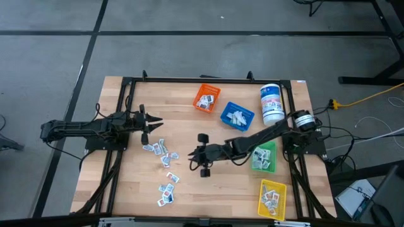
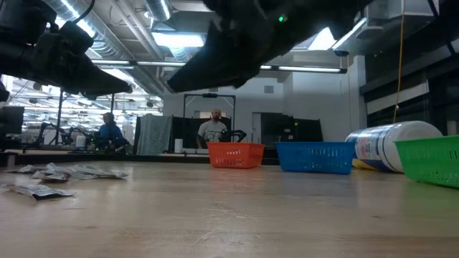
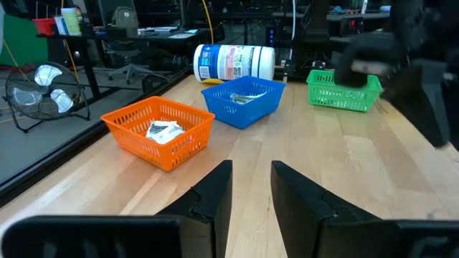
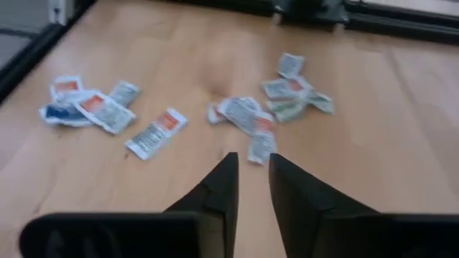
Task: Pick & Place First Aid Supplies
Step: Put the orange ointment pack into the yellow basket
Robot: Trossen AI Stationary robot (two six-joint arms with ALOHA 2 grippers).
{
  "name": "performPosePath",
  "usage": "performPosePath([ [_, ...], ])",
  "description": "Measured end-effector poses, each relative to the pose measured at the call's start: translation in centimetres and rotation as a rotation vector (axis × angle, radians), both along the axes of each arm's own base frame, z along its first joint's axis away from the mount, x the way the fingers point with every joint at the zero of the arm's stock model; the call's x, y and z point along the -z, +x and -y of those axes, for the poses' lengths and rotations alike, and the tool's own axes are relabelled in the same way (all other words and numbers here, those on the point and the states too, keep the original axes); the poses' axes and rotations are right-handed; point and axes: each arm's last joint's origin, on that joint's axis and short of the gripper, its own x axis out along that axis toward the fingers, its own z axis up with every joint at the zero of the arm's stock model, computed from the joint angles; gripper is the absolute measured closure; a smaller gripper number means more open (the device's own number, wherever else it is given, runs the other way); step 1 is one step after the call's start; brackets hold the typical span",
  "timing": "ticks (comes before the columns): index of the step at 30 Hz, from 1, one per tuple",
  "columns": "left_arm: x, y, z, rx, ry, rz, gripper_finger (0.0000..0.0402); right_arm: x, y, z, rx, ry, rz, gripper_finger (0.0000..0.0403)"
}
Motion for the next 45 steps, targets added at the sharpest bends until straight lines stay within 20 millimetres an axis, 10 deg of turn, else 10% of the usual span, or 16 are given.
performPosePath([
  [20,0.0,0.0,0.0,0.000,0.000,0.000,0.0310,2.0,8.6,-3.0,-0.092,0.010,-0.205,0.0296],
  [45,0.0,0.0,0.0,0.000,0.000,0.000,0.0309,1.2,8.6,-5.7,-0.194,0.118,-0.181,0.0296],
])
